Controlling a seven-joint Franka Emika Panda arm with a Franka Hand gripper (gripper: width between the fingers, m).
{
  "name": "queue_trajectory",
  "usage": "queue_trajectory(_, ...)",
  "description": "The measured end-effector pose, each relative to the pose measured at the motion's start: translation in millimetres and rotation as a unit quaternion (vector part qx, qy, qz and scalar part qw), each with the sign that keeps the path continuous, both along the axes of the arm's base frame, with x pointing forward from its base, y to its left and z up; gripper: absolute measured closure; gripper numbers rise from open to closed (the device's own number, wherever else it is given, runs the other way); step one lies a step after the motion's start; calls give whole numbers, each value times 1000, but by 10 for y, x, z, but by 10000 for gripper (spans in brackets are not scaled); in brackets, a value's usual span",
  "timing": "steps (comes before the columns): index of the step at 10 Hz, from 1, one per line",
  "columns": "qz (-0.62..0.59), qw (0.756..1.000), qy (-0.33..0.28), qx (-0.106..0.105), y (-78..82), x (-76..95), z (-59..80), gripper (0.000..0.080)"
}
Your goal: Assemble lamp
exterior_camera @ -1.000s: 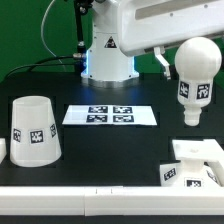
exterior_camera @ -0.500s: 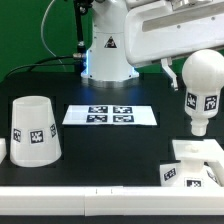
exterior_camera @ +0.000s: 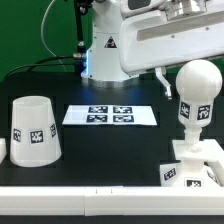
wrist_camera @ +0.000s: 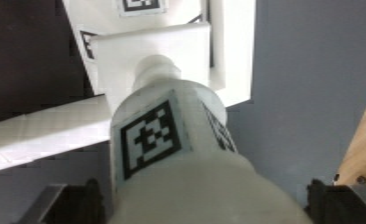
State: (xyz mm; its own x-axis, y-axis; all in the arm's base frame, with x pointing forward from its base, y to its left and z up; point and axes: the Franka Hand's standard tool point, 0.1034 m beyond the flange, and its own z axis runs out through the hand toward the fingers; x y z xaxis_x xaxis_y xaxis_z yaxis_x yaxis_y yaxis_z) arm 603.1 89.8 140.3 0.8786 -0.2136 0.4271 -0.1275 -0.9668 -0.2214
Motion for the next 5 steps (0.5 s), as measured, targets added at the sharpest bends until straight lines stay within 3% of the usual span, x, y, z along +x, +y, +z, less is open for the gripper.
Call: queue_trajectory(5,1,1000,-4,0,10,49,33,233)
